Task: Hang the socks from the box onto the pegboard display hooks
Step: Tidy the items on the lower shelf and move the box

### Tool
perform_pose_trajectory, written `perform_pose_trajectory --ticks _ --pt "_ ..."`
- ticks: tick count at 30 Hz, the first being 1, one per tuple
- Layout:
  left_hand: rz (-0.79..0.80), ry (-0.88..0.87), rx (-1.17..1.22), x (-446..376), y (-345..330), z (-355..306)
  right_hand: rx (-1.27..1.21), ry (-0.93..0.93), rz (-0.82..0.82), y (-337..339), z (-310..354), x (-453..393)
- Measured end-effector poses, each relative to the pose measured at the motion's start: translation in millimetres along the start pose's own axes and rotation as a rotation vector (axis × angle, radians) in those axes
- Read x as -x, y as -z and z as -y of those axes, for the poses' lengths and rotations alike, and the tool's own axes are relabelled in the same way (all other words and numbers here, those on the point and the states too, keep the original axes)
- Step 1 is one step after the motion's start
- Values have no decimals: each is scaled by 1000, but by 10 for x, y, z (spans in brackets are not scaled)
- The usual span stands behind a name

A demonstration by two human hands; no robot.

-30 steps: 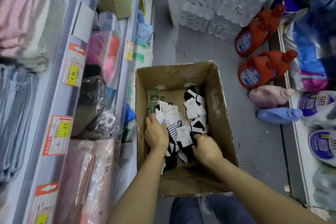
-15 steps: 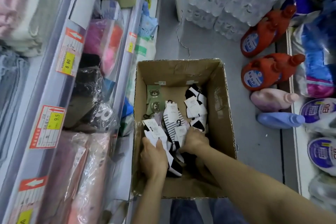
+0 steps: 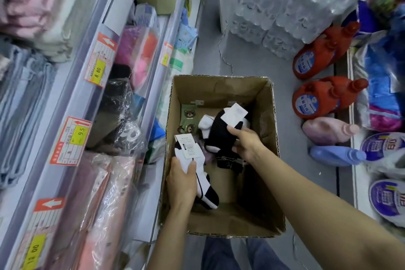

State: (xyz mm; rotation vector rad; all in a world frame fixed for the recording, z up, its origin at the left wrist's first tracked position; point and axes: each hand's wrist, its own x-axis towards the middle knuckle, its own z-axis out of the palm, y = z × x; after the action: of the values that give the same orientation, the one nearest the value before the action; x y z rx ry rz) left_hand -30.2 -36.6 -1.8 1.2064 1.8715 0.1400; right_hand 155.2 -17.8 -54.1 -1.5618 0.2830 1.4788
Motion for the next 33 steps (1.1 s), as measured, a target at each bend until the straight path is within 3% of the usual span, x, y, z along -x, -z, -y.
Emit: perform_pose_trajectory --ticks 4,6,8,10,13,15,17,20,22,24,28,30,32,33 --pt "4 -24 18 -25 1 -17 -426 -49 -84 -87 -76 -231" --pt "9 -22 20 -43 -6 -7 -302 -81 -197 -89 -208 -258" --pt "19 -17 19 -50 -12 4 113 -52 -348 -41 -372 -265" --pt "24 -20 15 -57 -19 18 675 175 -506 26 -528 -252" --pt "33 -31 14 -68 -33 43 1302 744 -351 44 -592 -260" --pt "39 -38 14 -89 -46 62 1513 938 -135 -26 -518 -380" --pt "46 -36 37 -107 -52 81 1649 926 -1 -150 -409 -533" --pt "61 -39 58 -122 -54 96 1868 814 -101 -278 -267 -709" --pt "76 -46 58 -142 -67 124 1912 679 -227 -273 -191 -743" --pt "91 -45 69 -149 -75 132 1933 637 -205 -204 -182 -760" --pt "60 -57 115 -160 -83 108 2105 1154 86 -30 -408 -776" --pt "54 -72 135 -161 -89 59 2106 1217 247 41 -566 -773" --pt "53 -88 141 -178 -93 27 1870 1097 255 59 -699 -686" --pt "50 -94 143 -189 -89 8 1619 986 134 44 -749 -616"
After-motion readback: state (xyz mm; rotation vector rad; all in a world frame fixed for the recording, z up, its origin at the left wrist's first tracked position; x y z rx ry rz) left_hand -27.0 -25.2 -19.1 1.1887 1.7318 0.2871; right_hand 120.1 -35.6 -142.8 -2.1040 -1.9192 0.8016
